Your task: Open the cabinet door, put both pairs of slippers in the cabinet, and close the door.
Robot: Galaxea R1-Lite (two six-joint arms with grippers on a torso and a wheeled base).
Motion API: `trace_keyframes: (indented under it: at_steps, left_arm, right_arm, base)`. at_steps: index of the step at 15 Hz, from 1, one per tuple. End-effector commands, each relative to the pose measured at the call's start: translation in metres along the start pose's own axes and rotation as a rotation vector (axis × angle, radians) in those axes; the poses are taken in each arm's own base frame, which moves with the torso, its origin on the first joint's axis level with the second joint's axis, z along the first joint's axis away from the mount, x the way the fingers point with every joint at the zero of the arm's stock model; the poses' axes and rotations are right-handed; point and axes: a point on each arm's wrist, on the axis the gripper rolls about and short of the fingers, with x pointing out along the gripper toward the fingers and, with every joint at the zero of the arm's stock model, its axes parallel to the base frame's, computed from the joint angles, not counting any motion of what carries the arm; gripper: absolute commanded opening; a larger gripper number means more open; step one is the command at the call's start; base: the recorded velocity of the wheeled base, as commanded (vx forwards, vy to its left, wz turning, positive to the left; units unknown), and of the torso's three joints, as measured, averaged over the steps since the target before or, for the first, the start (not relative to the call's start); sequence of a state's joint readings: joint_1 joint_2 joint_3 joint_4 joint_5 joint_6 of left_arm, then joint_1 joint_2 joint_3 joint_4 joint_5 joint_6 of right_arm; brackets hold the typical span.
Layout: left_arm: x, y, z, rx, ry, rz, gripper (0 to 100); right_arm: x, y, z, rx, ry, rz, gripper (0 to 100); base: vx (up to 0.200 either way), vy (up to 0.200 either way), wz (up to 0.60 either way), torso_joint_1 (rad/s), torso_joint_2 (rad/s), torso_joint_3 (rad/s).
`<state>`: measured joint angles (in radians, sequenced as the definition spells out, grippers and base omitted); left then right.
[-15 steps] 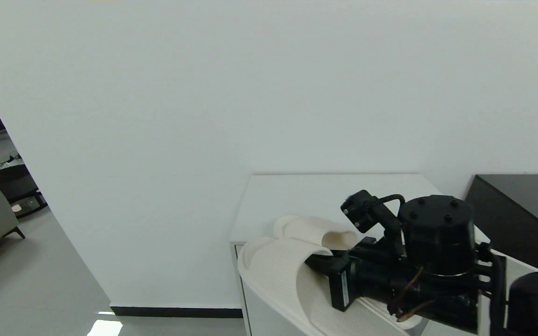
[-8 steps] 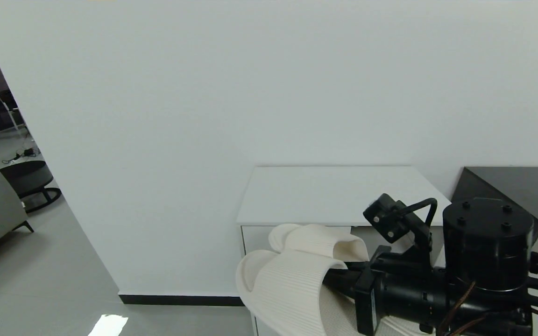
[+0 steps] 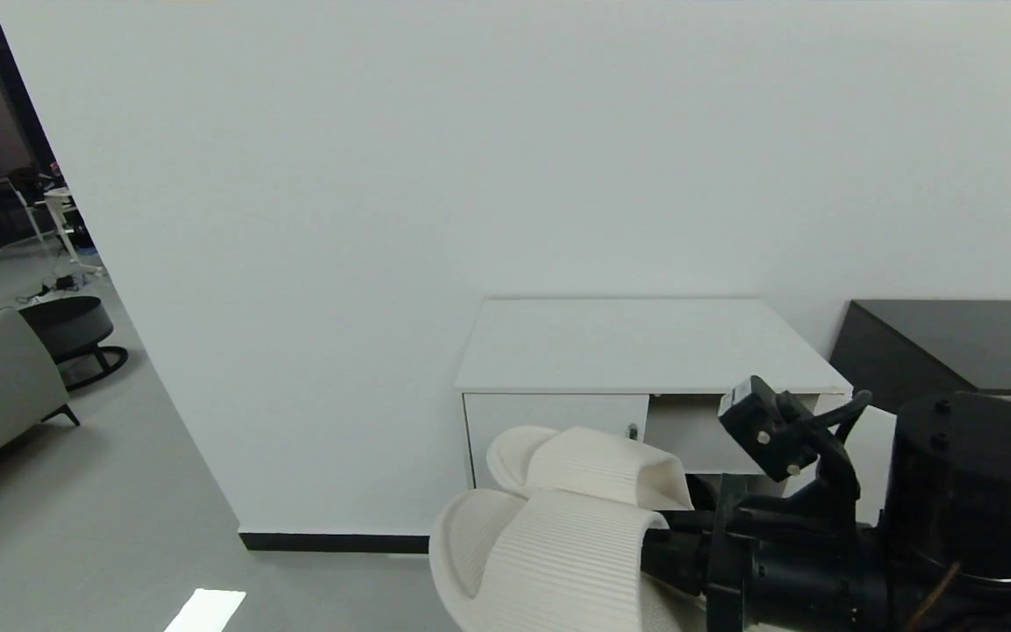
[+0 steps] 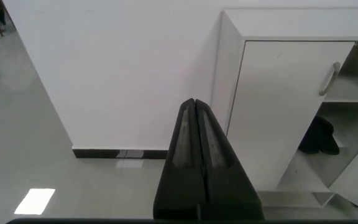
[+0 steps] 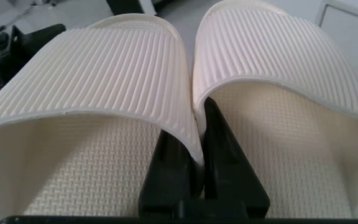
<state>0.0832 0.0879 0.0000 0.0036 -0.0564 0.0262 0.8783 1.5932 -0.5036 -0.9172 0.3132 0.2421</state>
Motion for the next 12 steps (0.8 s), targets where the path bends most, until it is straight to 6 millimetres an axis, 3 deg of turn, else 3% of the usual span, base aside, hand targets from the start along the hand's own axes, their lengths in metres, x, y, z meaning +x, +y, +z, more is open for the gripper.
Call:
trace_keyframes:
  at_steps: [1,4,12]
  left_arm:
    - [0.0,0.0,0.0,0.0,0.001,0.001,0]
    - [0.0,0.0,0.0,0.0,0.001,0.001,0]
    - [0.0,0.0,0.0,0.0,0.002,0.001,0]
  right_arm:
    - [-0.006,-0.003,-0.01,0.003,0.013,0.028,0]
    - [-0.01,-0.002,-0.014,0.007,0.032,0.07,0]
    - [-0.014,-0.009,-0.023,-0.038,0.067,0.072,0]
  base:
    - [0.0,0.0,0.0,0.0,0.0,0.0]
    - [0.0,0.0,0.0,0.0,0.0,0.0]
    - [0.0,-0.2,0.0,0.004,0.0,0.004]
